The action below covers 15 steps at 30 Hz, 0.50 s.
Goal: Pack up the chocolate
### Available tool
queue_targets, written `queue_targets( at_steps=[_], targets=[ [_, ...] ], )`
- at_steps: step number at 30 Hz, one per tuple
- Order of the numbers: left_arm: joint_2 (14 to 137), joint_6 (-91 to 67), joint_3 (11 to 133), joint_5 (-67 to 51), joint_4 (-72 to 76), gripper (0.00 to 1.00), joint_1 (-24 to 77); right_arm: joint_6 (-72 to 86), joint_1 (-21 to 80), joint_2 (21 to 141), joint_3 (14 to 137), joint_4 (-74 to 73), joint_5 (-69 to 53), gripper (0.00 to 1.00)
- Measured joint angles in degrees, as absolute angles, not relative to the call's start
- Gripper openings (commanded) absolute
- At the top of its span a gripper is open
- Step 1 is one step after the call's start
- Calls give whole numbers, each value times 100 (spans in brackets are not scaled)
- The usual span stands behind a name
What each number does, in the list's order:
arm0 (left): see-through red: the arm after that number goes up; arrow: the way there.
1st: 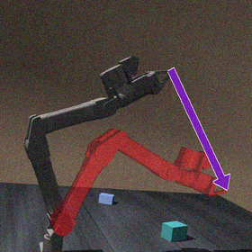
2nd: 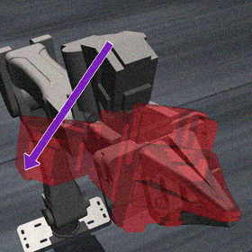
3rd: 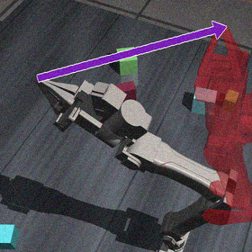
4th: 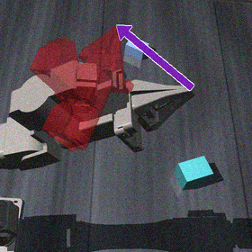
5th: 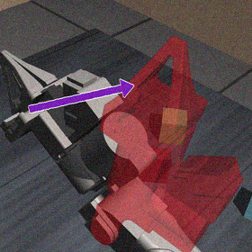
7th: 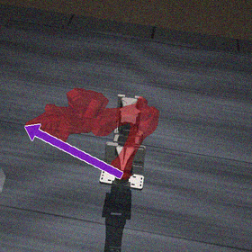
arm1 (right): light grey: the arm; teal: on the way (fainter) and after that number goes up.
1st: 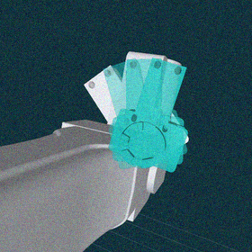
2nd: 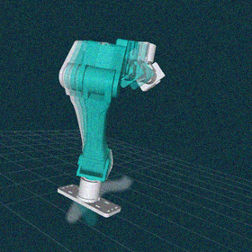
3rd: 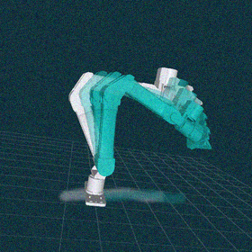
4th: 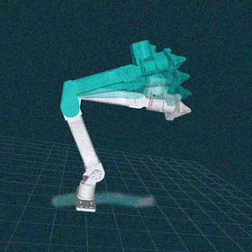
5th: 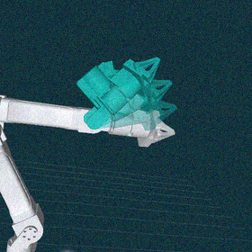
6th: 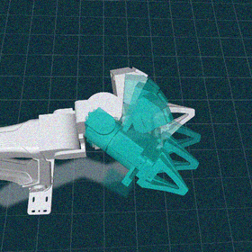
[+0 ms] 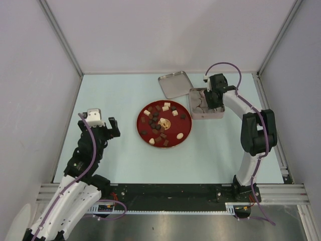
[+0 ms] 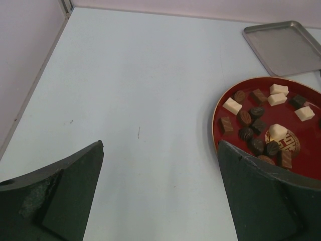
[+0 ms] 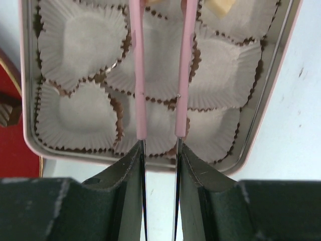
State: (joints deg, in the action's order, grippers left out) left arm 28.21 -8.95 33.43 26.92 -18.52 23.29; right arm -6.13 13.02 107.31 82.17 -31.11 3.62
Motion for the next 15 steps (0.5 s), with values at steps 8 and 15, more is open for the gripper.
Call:
queue_targets(
  at_steps=[8, 15],
  targets=[
    [2858, -891, 3343, 2689, -1811, 100, 2329, -620, 1273, 11091, 8619, -3144, 366, 6],
    [2867, -893, 3343, 2685, -1809, 100, 2322, -607, 1273, 11196, 8663, -3229, 368, 12]
  ],
)
